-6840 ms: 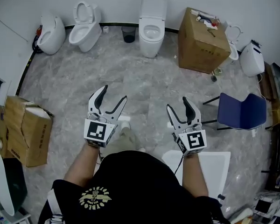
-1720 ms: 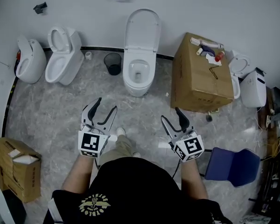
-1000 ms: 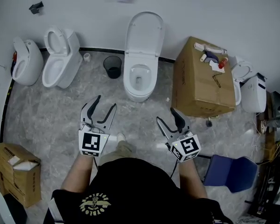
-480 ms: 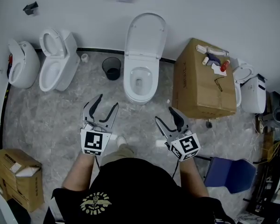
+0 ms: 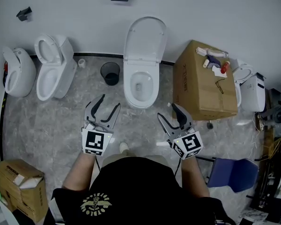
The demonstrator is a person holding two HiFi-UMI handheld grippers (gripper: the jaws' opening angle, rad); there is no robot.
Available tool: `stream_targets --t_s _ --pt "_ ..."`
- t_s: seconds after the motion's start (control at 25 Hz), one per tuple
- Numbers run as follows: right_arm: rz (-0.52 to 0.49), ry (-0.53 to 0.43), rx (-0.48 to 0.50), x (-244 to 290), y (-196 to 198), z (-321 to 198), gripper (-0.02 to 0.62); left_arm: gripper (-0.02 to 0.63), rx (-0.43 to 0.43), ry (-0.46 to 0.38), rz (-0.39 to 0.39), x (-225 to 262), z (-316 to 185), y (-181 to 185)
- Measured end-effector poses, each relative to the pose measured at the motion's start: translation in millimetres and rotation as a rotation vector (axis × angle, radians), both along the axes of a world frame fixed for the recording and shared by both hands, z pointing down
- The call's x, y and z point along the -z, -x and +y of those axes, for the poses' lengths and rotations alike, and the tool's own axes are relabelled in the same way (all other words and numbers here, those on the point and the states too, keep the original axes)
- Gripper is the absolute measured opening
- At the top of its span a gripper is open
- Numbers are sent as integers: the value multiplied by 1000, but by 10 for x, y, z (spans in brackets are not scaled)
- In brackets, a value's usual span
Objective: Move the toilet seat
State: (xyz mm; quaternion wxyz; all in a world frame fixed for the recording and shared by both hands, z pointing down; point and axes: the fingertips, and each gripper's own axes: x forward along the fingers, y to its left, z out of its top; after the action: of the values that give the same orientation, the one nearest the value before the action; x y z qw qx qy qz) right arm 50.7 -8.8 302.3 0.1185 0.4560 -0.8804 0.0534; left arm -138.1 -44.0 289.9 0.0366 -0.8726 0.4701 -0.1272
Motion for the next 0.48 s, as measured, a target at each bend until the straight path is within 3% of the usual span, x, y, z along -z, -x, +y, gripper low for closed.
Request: stream_targets --t_s 0.48 --pt "-22 24 -66 -278 -211 -355 265 253 -29 59 -39 -341 -390 -41"
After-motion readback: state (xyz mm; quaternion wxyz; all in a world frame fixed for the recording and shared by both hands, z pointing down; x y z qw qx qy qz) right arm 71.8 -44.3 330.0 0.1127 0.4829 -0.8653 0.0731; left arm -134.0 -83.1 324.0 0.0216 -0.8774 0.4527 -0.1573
